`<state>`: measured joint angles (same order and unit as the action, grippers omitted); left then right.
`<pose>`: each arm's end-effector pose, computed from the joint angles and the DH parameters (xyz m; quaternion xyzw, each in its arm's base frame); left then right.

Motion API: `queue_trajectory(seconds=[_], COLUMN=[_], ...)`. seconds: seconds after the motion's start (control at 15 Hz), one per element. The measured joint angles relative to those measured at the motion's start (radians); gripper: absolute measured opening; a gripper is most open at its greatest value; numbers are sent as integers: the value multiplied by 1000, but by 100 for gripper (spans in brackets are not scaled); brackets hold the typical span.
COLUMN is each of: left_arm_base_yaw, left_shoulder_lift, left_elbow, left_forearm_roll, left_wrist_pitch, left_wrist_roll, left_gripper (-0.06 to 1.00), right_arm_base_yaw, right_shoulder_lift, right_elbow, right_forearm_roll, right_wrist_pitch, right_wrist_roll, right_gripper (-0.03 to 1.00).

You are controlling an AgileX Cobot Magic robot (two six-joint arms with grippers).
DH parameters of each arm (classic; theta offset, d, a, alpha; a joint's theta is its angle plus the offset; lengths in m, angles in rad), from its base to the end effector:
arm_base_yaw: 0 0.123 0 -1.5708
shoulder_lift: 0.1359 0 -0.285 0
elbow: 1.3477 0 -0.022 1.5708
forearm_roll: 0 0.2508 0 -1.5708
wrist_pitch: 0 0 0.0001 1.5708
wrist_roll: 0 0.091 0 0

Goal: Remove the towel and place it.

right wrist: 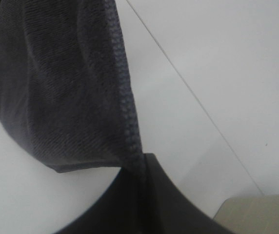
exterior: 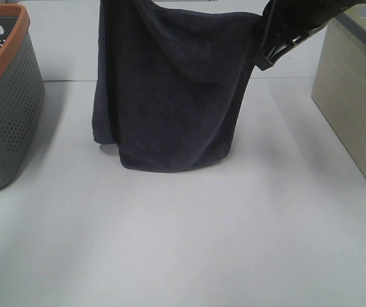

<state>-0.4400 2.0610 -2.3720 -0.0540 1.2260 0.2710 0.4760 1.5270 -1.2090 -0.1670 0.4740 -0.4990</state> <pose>0.4062 -0.1963 0.4045 0.3249 0.8730 -0.0575 0.3593 0.3096 0.1518 0.3124 -0.4691 0.7751 -0.0705 0.4173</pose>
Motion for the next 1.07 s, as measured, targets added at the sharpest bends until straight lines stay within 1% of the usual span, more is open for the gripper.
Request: queue_trajectory(seconds=[0.07,0.2,0.33,0.4,0.53,0.6,0.67,0.73,0.8,0.87,0.93,1.0,1.07], left_arm_base_yaw=[2,21,41,48,49,49,49,49,49,49,49,49,49], left_shoulder_lift=[15,31,58,72,101,109,128,140,147,158,164,173,184], left_elbow=[6,6,6,6,6,7,9,9,9,9,9,9,9], left_forearm_roll=[54,115,135,139,161,173,215,239,254,284,310,326,329], left_wrist_pitch=[-3,-22,-85,-140,-293,-341,-479,-570,-610,-670,-701,-709,-695], left_wrist_roll=[-151,-236,-259,-262,-262,-262,-262,-262,-262,-271,-285,-288,-288], left_gripper=[0,0,0,0,0,0,0,0,0,0,0,0,0], right_arm_base_yaw=[0,0,-4,-19,-84,-103,-143,-153,-155,-163,-173,-194,-215], right_shoulder_lift=[49,102,156,186,245,260,301,330,347,380,408,429,448], right_elbow=[-47,-99,-153,-183,-243,-265,-332,-386,-409,-465,-510,-531,-535], right_forearm_roll=[-79,-165,-278,-315,-349,-351,-358,-365,-372,-383,-387,-387,-381], right_wrist_pitch=[0,-11,-47,-67,-127,-148,-201,-244,-264,-299,-329,-340,-337], right_wrist_roll=[11,59,114,140,185,197,228,232,232,232,233,233,234], right_gripper=[2,2,2,2,2,2,2,2,2,2,2,2,2])
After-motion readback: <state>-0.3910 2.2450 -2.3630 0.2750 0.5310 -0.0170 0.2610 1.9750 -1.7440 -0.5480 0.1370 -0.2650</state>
